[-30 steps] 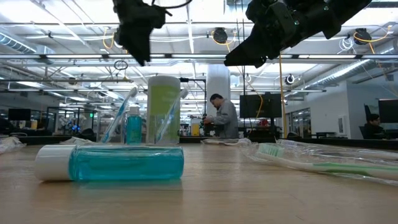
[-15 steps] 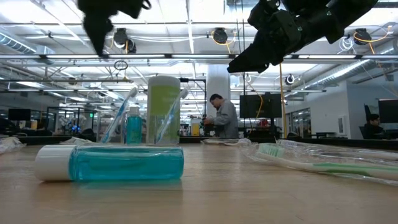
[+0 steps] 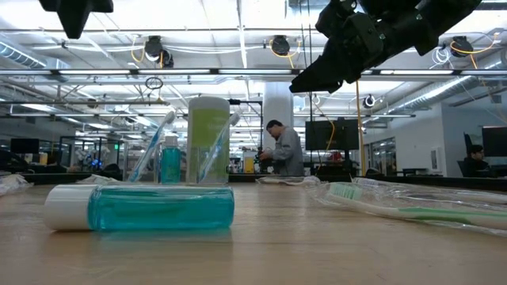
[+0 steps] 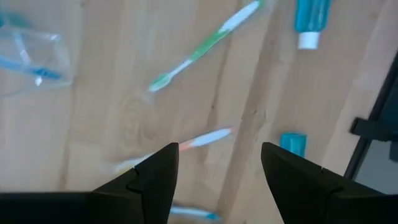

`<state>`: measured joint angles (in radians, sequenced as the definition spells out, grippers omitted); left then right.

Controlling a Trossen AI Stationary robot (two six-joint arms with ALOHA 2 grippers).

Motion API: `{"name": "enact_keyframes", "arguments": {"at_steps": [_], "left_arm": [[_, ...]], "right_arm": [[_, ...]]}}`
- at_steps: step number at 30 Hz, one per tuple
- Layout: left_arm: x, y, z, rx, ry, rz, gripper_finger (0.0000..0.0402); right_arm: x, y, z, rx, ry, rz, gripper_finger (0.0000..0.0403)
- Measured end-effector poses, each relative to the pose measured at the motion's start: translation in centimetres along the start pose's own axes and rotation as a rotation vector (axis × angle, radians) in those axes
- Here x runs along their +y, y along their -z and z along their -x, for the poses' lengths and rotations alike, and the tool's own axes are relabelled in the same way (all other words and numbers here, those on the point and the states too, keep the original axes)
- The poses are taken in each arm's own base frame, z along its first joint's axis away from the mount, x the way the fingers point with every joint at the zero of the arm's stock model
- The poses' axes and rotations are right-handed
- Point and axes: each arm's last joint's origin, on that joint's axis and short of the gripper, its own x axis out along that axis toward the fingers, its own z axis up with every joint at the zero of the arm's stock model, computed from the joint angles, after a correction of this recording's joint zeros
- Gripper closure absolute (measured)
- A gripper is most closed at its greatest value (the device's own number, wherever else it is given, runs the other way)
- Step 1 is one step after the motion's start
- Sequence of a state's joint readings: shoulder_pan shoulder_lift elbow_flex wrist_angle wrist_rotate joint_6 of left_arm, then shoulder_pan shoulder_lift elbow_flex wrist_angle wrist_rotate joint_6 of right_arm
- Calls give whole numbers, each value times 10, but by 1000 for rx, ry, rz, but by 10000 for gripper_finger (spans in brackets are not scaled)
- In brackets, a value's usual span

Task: Pick & Place toothbrushing station
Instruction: Put the blue toothbrush into the transparent organizer

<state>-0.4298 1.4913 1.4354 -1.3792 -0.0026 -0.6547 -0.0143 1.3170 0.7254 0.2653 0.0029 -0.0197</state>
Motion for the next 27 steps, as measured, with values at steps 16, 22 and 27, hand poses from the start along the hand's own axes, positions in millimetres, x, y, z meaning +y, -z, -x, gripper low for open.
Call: {"name": "enact_keyframes", "arguments": {"at_steps": [16, 22, 27], "left_arm": [[39, 72, -54, -70, 112, 555, 165], [57, 96, -86, 47, 86, 793, 165], [59, 104, -100, 182, 61, 986, 165]], "right_arm": [[0, -1, 0, -7, 0, -11, 275], [0, -1, 0, -7, 0, -11, 275], [0, -1, 0, -7, 0, -11, 275]]}}
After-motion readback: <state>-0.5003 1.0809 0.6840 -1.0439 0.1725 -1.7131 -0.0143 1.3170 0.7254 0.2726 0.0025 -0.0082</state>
